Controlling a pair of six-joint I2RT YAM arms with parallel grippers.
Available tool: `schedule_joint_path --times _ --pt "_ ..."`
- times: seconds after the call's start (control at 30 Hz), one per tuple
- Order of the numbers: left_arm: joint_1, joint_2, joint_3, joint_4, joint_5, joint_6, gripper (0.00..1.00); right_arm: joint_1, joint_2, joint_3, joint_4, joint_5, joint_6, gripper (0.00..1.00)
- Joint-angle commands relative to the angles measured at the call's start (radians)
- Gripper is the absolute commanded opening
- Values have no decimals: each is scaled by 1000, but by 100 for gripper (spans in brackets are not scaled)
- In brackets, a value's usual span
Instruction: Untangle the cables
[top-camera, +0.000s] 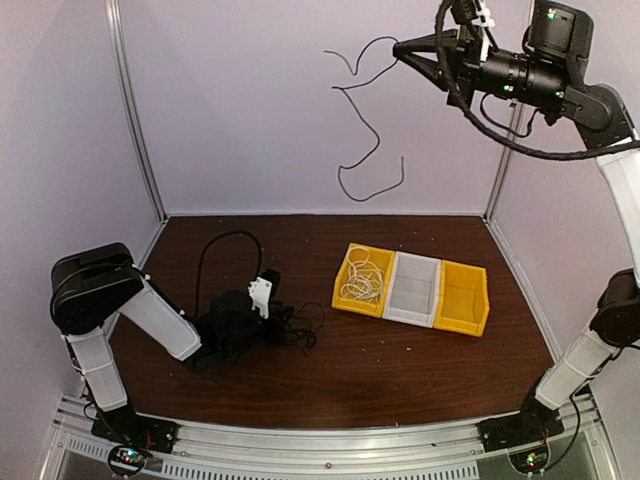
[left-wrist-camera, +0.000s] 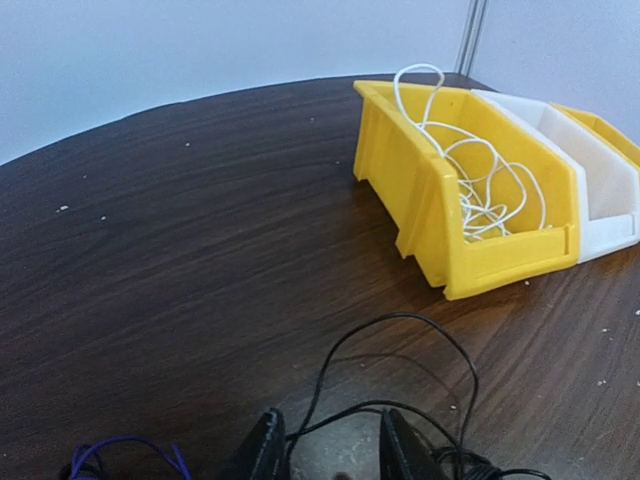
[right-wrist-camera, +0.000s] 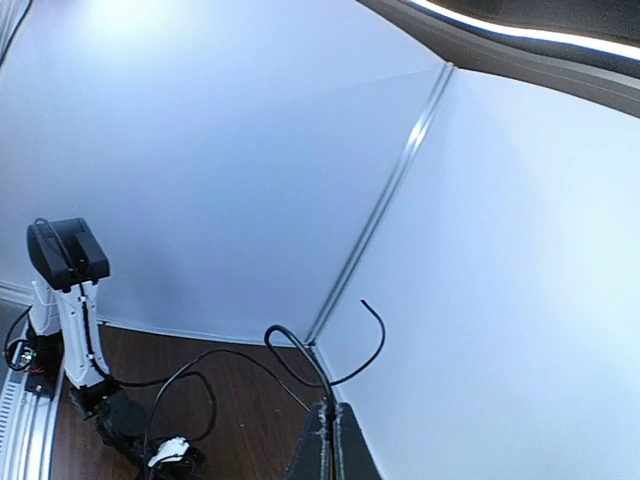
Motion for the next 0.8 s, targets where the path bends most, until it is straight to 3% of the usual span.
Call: schedule_joint_path --times 0.0,0.2,0.43,0.77 --pt "91 -26 -11 -77 -57 -76 34 -102 -54 22 12 10 7 0" --pt "132 -106 -67 -107 -48 -83 41 -138 -123 -68 0 97 -32 0" --pt "128 -277 -33 -248 89 -63 58 -199 -209 -368 68 114 -20 0" --pt "109 -575 21 -503 84 -33 63 -331 -269 -715 221 67 38 0"
